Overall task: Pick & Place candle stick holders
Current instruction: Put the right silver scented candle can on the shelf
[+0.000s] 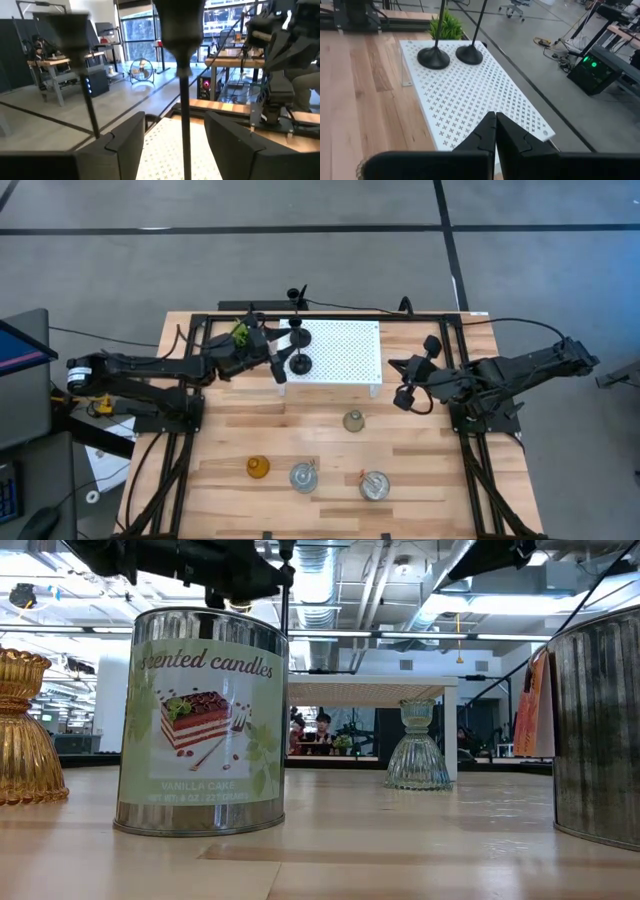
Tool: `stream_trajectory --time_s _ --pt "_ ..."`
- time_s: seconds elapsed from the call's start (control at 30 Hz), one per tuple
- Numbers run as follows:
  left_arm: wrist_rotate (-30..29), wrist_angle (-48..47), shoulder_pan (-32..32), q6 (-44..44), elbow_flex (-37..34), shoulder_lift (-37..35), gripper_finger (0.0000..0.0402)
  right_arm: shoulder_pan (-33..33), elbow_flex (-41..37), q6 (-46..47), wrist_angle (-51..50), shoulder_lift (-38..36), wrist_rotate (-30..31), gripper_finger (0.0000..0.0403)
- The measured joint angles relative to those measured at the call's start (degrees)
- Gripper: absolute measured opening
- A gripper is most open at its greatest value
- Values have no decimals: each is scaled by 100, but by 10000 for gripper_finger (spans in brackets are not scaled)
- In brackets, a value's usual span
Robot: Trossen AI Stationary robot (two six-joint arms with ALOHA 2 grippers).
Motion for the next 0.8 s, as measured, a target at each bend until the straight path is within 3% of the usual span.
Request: stream_trajectory --time_s 0.47,0.8 --pt "89 -1792 -803 2 2 -1506 183 -1 0 49 -194 0 -4 0" --pt "1114 -2593 -1363 700 2 -1789 84 21 0 49 -355 0 -619 1"
